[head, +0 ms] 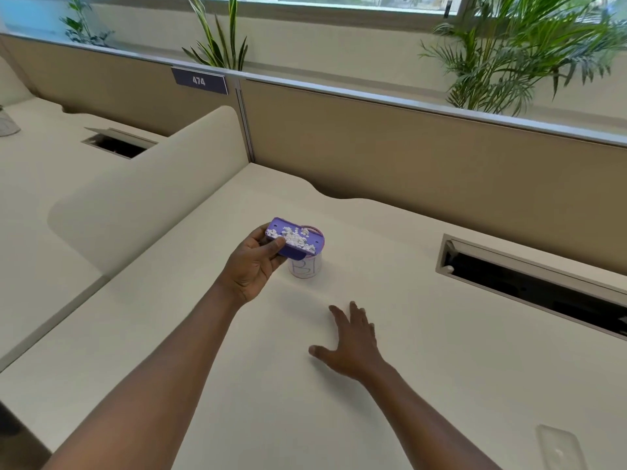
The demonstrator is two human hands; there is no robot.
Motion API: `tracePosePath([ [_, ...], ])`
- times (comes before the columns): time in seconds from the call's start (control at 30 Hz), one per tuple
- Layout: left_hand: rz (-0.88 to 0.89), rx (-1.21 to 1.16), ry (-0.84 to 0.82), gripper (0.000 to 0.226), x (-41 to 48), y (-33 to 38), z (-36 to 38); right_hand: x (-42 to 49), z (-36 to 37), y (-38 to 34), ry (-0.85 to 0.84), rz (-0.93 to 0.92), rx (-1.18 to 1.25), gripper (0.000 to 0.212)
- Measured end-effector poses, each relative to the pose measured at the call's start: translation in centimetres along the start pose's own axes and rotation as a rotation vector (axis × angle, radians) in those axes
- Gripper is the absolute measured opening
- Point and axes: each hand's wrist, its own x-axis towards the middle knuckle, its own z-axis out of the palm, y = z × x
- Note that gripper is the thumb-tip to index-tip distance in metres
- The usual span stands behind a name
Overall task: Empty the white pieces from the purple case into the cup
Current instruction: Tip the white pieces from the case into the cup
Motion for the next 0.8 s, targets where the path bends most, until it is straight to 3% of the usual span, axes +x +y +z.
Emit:
tracePosePath([
  [0.13, 0.012, 0.038, 0.017, 0.034, 1.7, 1.0, -1.2, 1.1, 1.2, -0.1, -0.013, -0.014, -0.16, 0.111],
  [0.33, 0.024, 0.145, 0.043, 0.033, 4.2, 1.8, -2.5, 2.3, 2.7, -0.9, -0.074, 0.017, -0.308, 0.123],
  [0.8, -0.027, 0.419, -0.029, 0.052, 7.7, 2.5, -3.3, 2.9, 3.4, 0.0, -0.137, 0.002, -0.316, 0.126],
])
